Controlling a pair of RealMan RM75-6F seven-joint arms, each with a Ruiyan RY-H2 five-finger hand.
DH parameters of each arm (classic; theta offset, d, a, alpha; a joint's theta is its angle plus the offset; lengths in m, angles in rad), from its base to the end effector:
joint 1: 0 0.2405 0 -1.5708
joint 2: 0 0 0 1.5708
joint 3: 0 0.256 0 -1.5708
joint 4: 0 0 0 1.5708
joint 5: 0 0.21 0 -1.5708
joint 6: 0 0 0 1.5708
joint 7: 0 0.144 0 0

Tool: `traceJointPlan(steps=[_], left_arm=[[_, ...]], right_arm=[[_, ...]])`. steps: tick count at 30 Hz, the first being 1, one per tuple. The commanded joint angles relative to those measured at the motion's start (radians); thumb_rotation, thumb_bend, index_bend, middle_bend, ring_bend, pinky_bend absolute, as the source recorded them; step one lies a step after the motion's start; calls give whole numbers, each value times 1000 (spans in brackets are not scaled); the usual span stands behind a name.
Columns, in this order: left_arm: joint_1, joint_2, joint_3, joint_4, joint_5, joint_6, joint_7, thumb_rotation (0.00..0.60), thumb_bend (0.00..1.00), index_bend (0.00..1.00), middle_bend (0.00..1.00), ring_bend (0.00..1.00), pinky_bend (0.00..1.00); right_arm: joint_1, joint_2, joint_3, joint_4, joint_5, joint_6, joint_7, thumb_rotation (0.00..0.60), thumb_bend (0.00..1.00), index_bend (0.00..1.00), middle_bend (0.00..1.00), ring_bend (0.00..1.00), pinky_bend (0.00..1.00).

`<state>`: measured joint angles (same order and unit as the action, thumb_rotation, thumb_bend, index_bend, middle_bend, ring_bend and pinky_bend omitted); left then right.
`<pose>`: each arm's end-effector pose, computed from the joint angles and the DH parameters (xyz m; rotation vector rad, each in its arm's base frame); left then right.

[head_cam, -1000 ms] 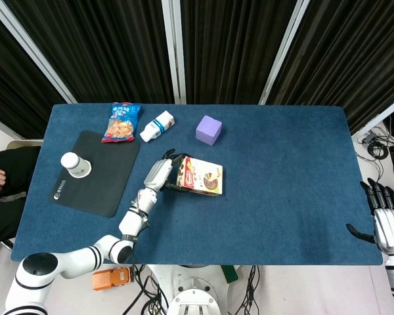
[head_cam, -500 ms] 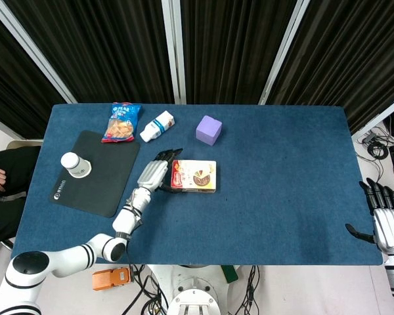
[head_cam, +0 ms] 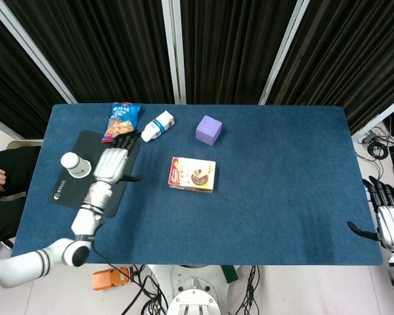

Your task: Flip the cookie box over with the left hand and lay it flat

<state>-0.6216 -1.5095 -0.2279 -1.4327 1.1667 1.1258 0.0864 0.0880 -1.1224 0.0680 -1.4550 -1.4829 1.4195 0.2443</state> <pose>-0.1882 0.3510 0.0334 -1.5383 -1.0656 -1.1341 -0.3455 -0.1881 0.1715 1.3345 -1.0113 0.9417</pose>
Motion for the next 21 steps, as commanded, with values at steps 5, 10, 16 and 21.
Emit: traceJointPlan(steps=[5, 10, 16, 21], left_arm=[[208, 191, 94, -116, 69, 241, 71, 600, 0, 30, 33, 0, 0], [329, 228, 171, -90, 129, 373, 101, 600, 0, 37, 43, 0, 0], [440, 295, 253, -140, 175, 434, 64, 600, 0, 37, 42, 0, 0], [516, 347, 298, -203, 212, 470, -22, 600, 0, 37, 42, 0, 0]], right_arm=[[9, -4, 11, 20, -14, 16, 21, 600, 277, 0, 0, 0, 0], [14, -8, 6, 17, -40, 30, 11, 600, 277, 0, 0, 0, 0], [15, -10, -1, -6, -57, 41, -26, 600, 277, 0, 0, 0, 0], [12, -7, -6, -39, -58, 45, -66, 600, 277, 0, 0, 0, 0]])
